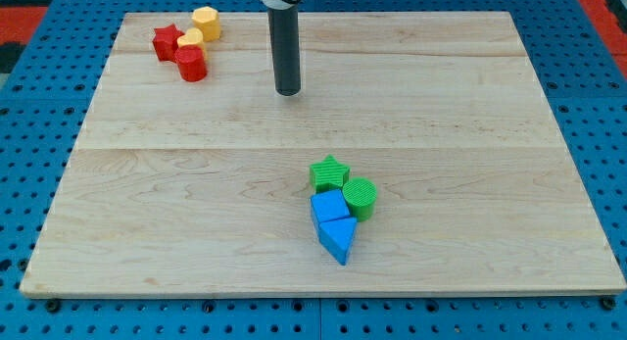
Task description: Push the yellow hexagon to the top of the red star
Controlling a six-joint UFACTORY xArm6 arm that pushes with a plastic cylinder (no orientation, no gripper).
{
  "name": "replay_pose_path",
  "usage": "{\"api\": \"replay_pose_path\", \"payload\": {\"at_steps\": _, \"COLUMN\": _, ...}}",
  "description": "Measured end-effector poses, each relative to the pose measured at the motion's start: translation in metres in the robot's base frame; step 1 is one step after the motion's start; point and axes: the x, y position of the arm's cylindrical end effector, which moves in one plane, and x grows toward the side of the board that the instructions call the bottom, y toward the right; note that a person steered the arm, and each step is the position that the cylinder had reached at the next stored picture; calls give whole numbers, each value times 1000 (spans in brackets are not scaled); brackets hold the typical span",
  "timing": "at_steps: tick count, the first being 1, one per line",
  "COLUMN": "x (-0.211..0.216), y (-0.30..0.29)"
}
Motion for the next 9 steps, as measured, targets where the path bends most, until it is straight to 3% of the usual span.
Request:
{"api": "replay_pose_path", "payload": {"at_steps": 2, "x": 2, "y": 1}}
{"api": "replay_pose_path", "payload": {"at_steps": 3, "x": -32, "y": 6}}
{"api": "replay_pose_path", "payload": {"at_steps": 5, "x": -138, "y": -68}}
{"api": "replay_pose_path", "payload": {"at_steps": 7, "x": -150, "y": -105}}
{"api": "replay_pose_path", "payload": {"at_steps": 9, "x": -127, "y": -119}}
